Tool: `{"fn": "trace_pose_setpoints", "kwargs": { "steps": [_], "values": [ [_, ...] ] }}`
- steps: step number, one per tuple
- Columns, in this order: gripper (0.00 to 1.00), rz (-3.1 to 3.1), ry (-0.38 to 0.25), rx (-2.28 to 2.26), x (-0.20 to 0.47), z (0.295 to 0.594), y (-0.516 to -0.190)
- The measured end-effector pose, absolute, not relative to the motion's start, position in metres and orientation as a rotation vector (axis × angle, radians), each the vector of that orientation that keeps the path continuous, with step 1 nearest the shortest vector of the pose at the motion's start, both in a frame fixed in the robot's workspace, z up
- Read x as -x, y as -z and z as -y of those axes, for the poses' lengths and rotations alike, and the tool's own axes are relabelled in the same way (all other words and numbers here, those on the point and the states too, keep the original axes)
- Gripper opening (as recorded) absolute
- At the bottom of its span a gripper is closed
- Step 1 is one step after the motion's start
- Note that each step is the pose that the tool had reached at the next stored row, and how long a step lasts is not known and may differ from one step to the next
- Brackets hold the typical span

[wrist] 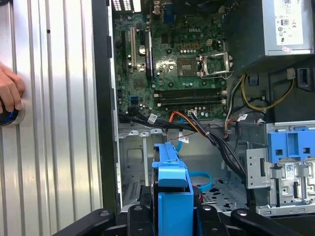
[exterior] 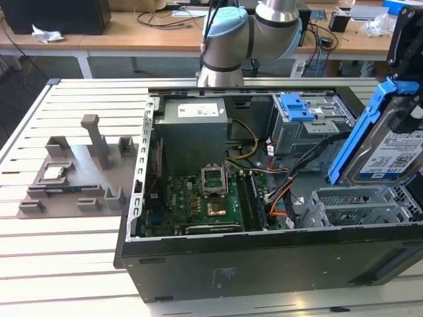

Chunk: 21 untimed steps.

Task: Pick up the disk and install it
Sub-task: 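Insert the disk into the insertion slot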

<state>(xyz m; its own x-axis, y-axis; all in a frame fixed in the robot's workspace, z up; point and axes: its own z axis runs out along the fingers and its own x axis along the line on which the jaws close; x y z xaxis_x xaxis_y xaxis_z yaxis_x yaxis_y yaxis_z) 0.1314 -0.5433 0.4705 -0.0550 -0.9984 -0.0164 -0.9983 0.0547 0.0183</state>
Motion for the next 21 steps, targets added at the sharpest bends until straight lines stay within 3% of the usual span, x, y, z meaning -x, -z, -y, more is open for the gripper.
{"fn": "trace_pose_setpoints", "kwargs": {
  "steps": [21],
  "values": [
    [0.36,2.293,0.036,-2.145,-0.125,0.546,-0.442]
  ]
}}
